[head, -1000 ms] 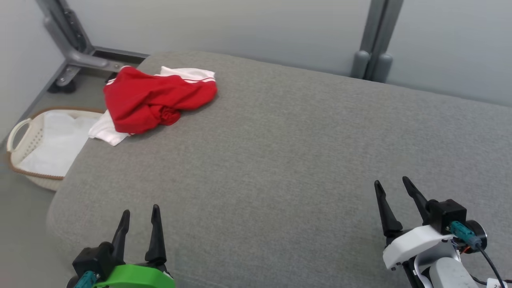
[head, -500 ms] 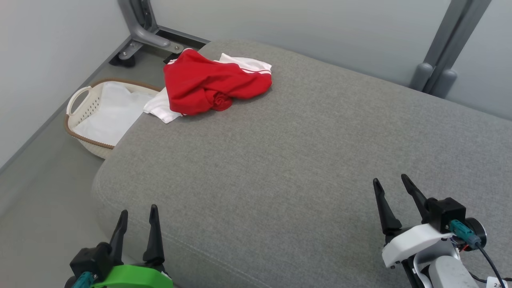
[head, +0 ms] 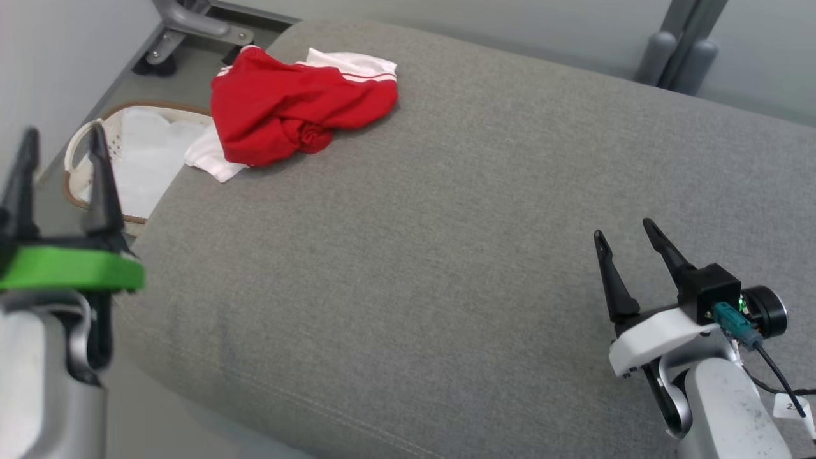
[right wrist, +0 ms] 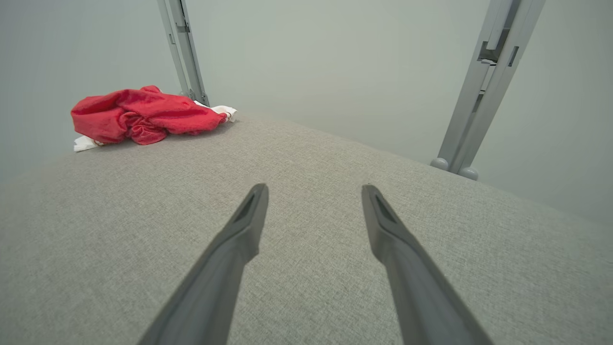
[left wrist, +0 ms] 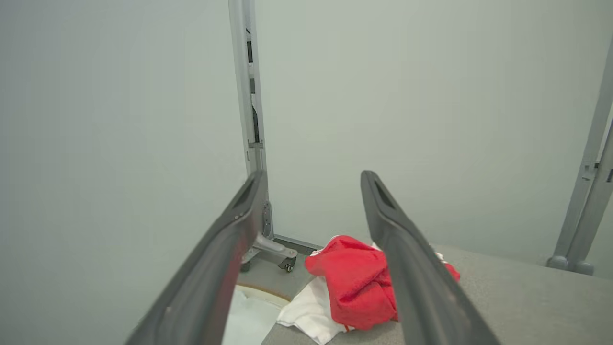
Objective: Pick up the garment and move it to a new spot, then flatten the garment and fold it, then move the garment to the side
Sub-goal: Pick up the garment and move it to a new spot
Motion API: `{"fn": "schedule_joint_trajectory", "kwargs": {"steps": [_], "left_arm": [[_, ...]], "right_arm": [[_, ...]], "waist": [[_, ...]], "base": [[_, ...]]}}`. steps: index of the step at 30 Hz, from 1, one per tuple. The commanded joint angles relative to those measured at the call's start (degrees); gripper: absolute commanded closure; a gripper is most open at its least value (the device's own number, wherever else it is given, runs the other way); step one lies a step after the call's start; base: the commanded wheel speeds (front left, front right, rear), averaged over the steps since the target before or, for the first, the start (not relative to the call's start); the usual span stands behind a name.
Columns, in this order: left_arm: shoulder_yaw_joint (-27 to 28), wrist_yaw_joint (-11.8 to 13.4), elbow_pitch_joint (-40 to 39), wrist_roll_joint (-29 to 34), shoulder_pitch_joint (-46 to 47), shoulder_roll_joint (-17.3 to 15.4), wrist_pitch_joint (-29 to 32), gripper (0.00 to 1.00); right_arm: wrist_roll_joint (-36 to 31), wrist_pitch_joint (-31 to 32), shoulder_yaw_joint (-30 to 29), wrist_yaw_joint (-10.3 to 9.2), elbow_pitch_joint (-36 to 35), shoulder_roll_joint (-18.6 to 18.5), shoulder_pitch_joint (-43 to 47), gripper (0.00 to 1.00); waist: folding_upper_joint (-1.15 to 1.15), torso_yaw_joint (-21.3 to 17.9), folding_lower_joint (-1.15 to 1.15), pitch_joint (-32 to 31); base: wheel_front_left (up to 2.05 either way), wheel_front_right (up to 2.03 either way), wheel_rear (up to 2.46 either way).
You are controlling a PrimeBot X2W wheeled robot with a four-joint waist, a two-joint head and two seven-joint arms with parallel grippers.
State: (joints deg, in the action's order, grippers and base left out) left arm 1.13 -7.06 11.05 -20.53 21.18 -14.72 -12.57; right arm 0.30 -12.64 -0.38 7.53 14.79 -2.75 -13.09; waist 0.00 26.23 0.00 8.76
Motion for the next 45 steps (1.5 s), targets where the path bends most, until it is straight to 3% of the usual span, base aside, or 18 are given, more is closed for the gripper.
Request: {"fn": "schedule_joint_trajectory", "kwargs": {"steps": [1, 8, 16, 23, 31, 32, 33, 34, 35, 39, 45], "left_arm": [[0.17, -0.24, -0.39, -0.61, 3.99, -0.89, 1.17, 0.0], [-1.01, -0.44, 6.49, -3.78, 18.6, -6.14, 6.43, 0.0], [-8.85, -0.48, 20.32, -8.2, 27.06, -11.12, 11.18, 0.0], [-18.6, -0.38, 27.44, -12.98, 30.31, -13.98, 14.85, 0.0], [-22.84, -0.39, 35.06, -15.51, 34.71, -14.95, 12.87, 0.0], [-23.1, -0.39, 36.21, -15.53, 35.41, -14.86, 12.41, 0.11], [-23.37, -0.39, 37.06, -15.5, 35.86, -14.75, 12.03, 0.39], [-23.66, -0.39, 37.87, -15.53, 36.25, -14.63, 11.73, 0.78], [-24.07, -0.39, 38.78, -15.64, 36.67, -14.52, 11.36, 1.0], [-25.69, -0.38, 40.99, -16.06, 37.53, -14.66, 9.87, 1.0], [-27.65, -0.38, 42.49, -15.57, 38.41, -17.4, 5.67, 1.0]], "right_arm": [[-1.09, 0.69, -0.02, -0.09, -1.02, -0.27, -1.07, 0.0], [-5.43, 3.88, 0.88, -0.09, -5.99, -0.29, -3.84, 0.0], [-7.91, 6.64, 1.46, -0.09, -13.1, -0.26, -4.99, 0.0], [-9.79, 8.35, 0.63, -0.09, -17.24, -0.26, -2.74, 0.0], [-9.94, 8.75, 0.04, -0.1, -18.27, -0.36, -1.77, 0.0], [-9.95, 8.78, 0.01, -0.1, -18.15, -0.41, -1.91, 0.0], [-9.94, 8.81, 0.03, -0.1, -17.99, -0.43, -2.06, 0.0], [-9.83, 8.73, 0.12, -0.1, -17.83, -0.46, -2.18, 0.0], [-9.59, 8.51, 0.26, -0.11, -17.52, -0.47, -2.33, 0.0], [-8.71, 7.57, 0.8, -0.11, -15.77, -0.52, -2.46, 0.0], [-6.46, 4.99, 2.2, -0.1, -12.54, -0.32, -2.36, 0.0]], "waist": [[0.0, -3.96, 0.0, 4.88], [0.0, -8.84, 0.0, 12.63], [0.0, -13.39, 0.0, 21.06], [0.0, -14.34, 0.0, 25.88], [0.0, -14.33, 0.0, 27.95], [0.0, -14.34, 0.0, 28.09], [0.0, -14.37, 0.0, 28.15], [0.0, -14.41, 0.0, 28.14], [0.0, -14.48, 0.0, 28.03], [0.0, -14.9, 0.0, 26.24], [0.0, -17.3, 0.0, 20.22]], "base": [[0.0, 0.0, 0.0], [0.0, 0.0, 0.0], [0.0, 0.0, 0.0], [0.0, 0.0, 0.0], [0.0, 0.0, 0.0], [0.0, 0.0, 0.0], [0.0, 0.0, 0.0], [0.0, 0.0, 0.0], [0.0, 0.0, 0.0], [0.0, 0.0, 0.0], [0.0, 0.0, 0.0]]}}
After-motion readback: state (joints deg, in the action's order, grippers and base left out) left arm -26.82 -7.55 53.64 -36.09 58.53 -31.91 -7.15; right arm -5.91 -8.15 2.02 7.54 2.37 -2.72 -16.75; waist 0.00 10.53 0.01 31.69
